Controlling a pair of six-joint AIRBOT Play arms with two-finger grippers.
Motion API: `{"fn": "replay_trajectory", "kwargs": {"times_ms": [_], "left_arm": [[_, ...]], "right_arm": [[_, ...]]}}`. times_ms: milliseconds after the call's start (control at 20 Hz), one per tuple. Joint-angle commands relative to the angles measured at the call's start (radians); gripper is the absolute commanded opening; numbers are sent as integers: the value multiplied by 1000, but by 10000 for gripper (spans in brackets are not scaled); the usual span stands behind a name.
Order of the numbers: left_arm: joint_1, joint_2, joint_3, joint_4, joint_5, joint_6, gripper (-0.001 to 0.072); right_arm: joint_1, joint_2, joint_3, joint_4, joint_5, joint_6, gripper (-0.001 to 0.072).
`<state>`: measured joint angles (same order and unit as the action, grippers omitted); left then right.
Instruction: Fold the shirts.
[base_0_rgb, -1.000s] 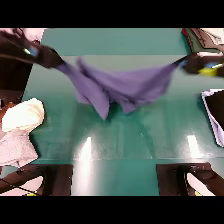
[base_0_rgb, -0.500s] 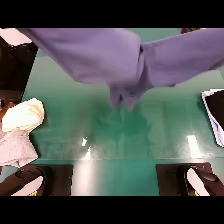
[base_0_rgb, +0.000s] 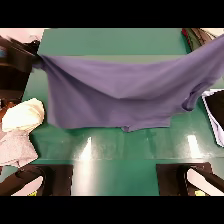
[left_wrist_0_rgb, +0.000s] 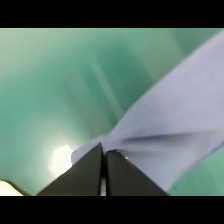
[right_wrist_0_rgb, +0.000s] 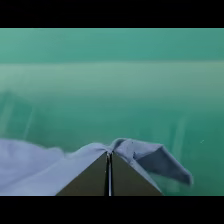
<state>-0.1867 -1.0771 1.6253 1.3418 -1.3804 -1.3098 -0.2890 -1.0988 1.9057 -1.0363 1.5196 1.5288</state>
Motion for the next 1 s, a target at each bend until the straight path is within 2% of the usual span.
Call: {"fn": "replay_trajectory", "kwargs": {"times_ms": [0,150,300,400,450,500,550,600,650,700,800,950], "left_arm": [[1,-87,-227,32,203,0,26],[1,-201,-243,110,372,-32,26],[24,-280,-243,197,483,-172,26],[65,-301,-243,200,515,-236,48],[87,-300,-243,200,516,-237,346],[109,-300,-240,200,505,-250,612],[135,-298,-238,200,482,-262,614],[165,-298,-227,200,437,-262,614],[196,-297,-220,198,388,-262,615],[226,-297,-212,195,329,-262,614],[286,-297,-213,179,194,-248,614],[366,-277,-277,64,56,-160,614]], "right_arm": [[137,-127,-127,-62,-131,-39,13],[264,-238,-204,-277,-380,-38,15],[320,-352,-197,-300,-552,-38,18],[327,-421,-148,-291,-601,-37,31],[326,-454,-111,-290,-593,-37,221],[324,-483,-66,-291,-563,-37,458],[324,-502,-25,-291,-526,-37,472],[324,-513,14,-291,-481,-37,448],[324,-514,43,-291,-434,-39,404],[324,-512,69,-291,-377,-51,319],[324,-506,101,-290,-245,-93,304],[324,-496,103,-268,-66,-129,304]]}}
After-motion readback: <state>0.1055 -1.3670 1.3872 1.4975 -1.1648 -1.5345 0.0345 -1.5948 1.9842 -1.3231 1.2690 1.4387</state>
